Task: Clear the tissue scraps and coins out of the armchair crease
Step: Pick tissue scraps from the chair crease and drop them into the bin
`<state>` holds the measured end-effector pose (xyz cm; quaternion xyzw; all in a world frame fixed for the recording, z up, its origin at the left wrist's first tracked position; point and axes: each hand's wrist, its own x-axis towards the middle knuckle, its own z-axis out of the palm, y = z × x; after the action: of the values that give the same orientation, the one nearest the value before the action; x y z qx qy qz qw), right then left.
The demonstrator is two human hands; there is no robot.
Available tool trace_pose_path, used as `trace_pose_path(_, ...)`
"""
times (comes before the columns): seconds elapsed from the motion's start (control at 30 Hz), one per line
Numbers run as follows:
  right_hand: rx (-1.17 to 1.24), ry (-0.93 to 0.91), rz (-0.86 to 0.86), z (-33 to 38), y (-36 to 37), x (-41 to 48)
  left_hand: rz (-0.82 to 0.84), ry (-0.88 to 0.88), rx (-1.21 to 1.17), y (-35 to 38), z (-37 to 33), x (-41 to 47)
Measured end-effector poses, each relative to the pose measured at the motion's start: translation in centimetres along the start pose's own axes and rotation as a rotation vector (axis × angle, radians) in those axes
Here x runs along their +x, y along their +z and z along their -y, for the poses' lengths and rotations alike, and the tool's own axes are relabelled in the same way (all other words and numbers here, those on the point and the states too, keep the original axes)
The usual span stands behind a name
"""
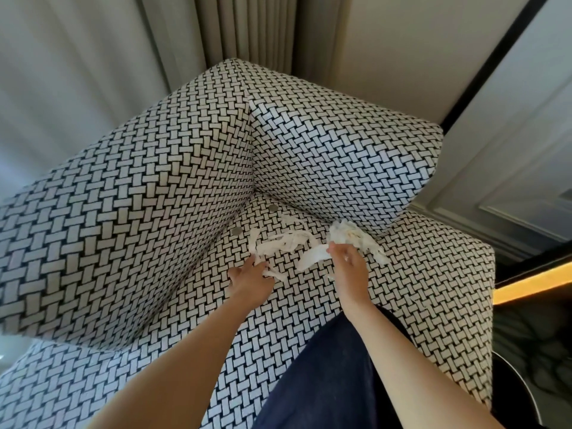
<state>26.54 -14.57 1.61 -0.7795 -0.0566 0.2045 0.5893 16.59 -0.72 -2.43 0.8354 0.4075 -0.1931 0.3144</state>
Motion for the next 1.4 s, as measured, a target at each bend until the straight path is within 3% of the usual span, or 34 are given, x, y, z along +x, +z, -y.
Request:
trace_pose_path(0.2, 0.219, 0.140, -0.105, 0.2, -0.6, 0.2, -0.158, 0.031, 0.078, -0.3, 0.6, -1.5)
trace_pose_path(0.37, 0.317, 0.171, -0.116, 0.0, -0.8, 0.4, -0.333, -0.009, -0.200, -0.4, 1.2, -2.1)
trace_pose_path(0.7, 0.388, 0.116, -0.070, 0.3, -2.0, -0.7, -0.445, 0.027, -0.689, -3.1, -1.9, -4.6)
trace_pose_path(0.9, 0.478, 0.136, -0.033, 0.9, -4.8, -2.0, -0.374, 0.130, -0.921, -4.1, -5.3, -6.1)
trace_pose_path(1.07, 0.592, 0.169, -0.085, 0.6, -9.4, -2.6, -0.260, 0.213, -0.943, -2.9, -9.8, -7.5)
trace_pose_path(1.23, 0.495, 0.189, -0.162, -0.5, -14.8, -3.9, -0.172, 0.294, -0.904, -0.6, -14.1, -8.3)
trace_pose_path(1.4, 0.573, 0.226, -0.319, -2.1, -21.6, -5.8, -0.021, 0.366, -0.860, 3.0, -19.3, -9.6)
